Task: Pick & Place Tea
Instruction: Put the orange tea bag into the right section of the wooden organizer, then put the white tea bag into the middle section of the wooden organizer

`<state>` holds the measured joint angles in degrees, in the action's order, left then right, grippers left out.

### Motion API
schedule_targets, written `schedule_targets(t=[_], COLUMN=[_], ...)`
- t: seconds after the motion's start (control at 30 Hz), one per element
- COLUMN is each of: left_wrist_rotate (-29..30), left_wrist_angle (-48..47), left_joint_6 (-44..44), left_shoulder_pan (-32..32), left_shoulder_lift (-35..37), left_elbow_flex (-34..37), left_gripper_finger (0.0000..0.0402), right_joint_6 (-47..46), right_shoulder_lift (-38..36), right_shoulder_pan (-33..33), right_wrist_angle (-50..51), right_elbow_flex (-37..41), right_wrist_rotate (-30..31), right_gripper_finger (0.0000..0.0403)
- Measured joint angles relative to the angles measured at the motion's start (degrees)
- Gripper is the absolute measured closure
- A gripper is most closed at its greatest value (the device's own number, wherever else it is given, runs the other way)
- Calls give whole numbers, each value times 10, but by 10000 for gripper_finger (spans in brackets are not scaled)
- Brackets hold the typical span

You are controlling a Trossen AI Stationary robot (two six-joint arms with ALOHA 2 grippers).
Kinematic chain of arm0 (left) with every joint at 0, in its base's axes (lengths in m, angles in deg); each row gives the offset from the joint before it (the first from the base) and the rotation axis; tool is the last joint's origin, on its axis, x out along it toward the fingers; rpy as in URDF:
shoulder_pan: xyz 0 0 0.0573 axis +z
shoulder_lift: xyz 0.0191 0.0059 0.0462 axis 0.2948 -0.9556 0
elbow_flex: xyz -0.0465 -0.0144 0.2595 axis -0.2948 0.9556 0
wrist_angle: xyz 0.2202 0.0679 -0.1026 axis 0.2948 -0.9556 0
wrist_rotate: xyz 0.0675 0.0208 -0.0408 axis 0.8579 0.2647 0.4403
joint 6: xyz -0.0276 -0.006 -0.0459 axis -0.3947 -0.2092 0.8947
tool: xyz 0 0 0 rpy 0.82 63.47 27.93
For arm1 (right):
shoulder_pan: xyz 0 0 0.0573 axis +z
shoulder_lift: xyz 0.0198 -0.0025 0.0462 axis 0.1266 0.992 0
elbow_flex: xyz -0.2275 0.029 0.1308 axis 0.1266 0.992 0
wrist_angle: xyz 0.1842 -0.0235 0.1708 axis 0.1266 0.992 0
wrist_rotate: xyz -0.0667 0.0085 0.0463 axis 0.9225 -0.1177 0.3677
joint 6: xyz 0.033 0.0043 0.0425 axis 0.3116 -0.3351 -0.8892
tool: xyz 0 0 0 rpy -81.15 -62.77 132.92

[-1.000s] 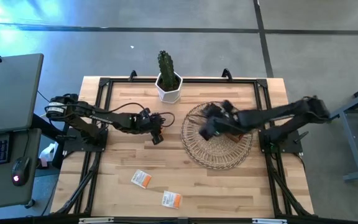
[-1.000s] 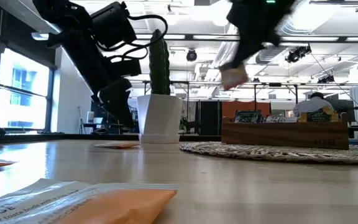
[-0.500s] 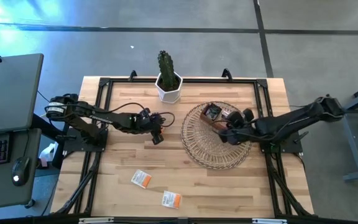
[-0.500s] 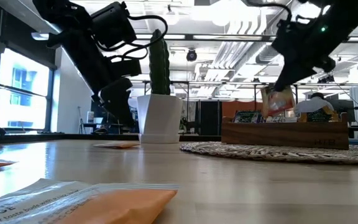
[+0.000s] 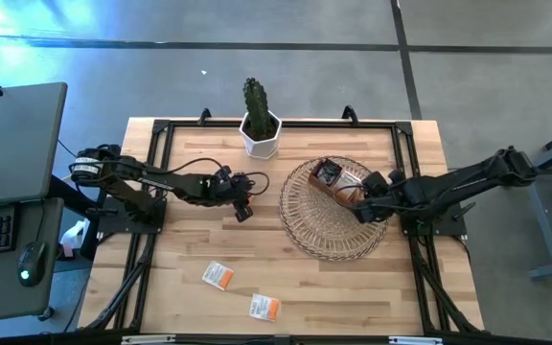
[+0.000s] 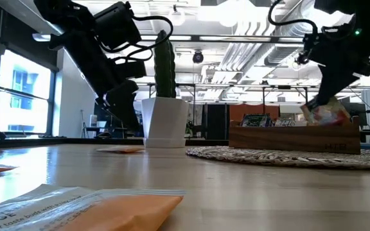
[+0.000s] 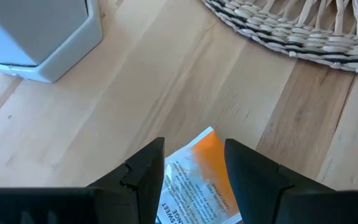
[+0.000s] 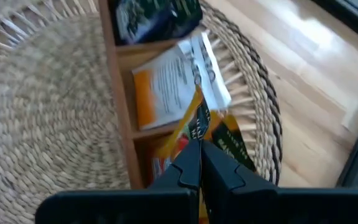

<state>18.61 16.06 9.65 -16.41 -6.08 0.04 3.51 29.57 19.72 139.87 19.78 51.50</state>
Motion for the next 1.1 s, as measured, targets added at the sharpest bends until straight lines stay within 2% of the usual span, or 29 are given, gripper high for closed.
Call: schedule_targets(t=[0.13, 0.3, 0.47, 0.73, 0.9, 1.03, 1.1], left_wrist_rotate=[0, 2, -2, -3, -3, -4, -4], left_wrist_angle=[1, 1, 1, 1, 1, 1, 1], left_joint_6=[0, 0, 0, 0, 0, 0, 0], left_shoulder_pan=[0, 0, 0, 0, 0, 0, 0], left_shoulder_lift=[0, 0, 0, 0, 0, 0, 0], left_elbow_flex=[0, 0, 0, 0, 0, 1, 1], left_gripper_finger=[235, 235, 235, 235, 235, 235, 235], right_joint_6=[-13, -12, -3, 8, 8, 12, 52], right_shoulder_lift=[0, 0, 0, 0, -1, -1, -1], right_shoulder_pan=[0, -1, -4, -4, -4, -4, -4], right_wrist_angle=[6, -2, -4, -4, -6, -53, -112], right_elbow_flex=[4, 4, 4, 4, 2, 2, 2], right_wrist_rotate=[1, 51, 21, 21, -13, -23, -23], right_gripper_finger=[403, 402, 383, 321, 294, 287, 287])
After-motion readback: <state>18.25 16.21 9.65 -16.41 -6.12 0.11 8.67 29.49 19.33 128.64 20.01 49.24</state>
